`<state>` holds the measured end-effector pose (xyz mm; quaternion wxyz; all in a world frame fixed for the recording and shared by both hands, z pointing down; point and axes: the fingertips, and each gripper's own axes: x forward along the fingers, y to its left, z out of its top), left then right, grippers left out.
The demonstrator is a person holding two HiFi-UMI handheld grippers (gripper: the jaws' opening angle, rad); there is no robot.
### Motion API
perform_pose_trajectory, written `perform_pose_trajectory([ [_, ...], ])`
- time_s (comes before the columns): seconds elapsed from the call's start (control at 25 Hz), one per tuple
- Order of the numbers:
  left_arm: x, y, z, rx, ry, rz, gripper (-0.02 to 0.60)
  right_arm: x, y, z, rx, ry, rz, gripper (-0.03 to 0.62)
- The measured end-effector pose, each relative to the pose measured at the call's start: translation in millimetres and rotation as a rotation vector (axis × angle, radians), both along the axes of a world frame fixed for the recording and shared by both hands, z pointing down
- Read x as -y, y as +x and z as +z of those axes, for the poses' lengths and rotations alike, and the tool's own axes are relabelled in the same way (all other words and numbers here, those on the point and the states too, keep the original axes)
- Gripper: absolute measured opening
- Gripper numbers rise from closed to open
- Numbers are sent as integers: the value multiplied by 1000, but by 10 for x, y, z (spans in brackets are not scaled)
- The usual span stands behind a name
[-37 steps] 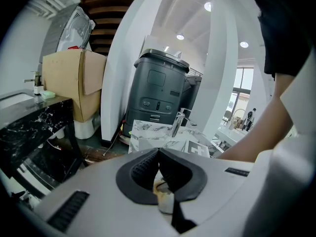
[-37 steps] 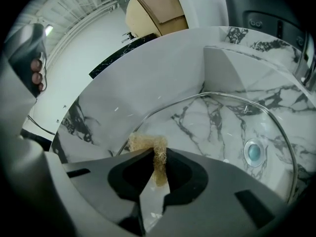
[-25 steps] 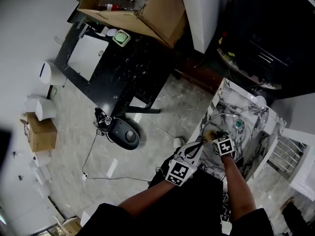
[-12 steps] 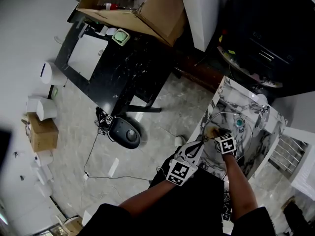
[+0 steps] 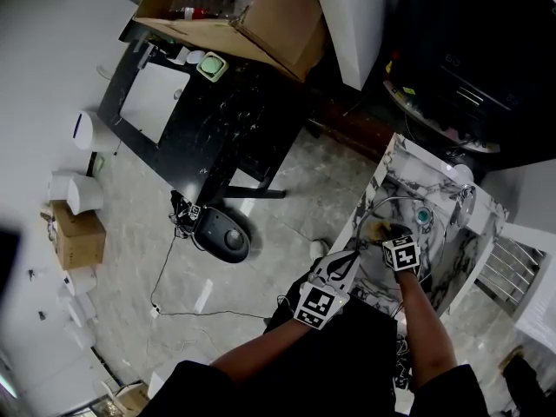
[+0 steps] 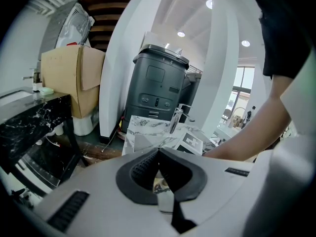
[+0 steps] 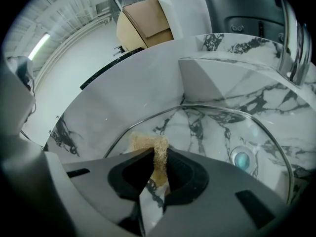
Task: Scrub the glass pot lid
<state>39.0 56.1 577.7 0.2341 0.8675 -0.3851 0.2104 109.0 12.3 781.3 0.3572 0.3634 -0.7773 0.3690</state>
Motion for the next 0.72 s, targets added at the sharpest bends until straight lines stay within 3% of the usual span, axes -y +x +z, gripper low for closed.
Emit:
perform_pose_trajectory([
  [0.72, 5, 130, 28, -9, -18, 5, 15, 147, 319, 44, 7, 9, 162, 63],
])
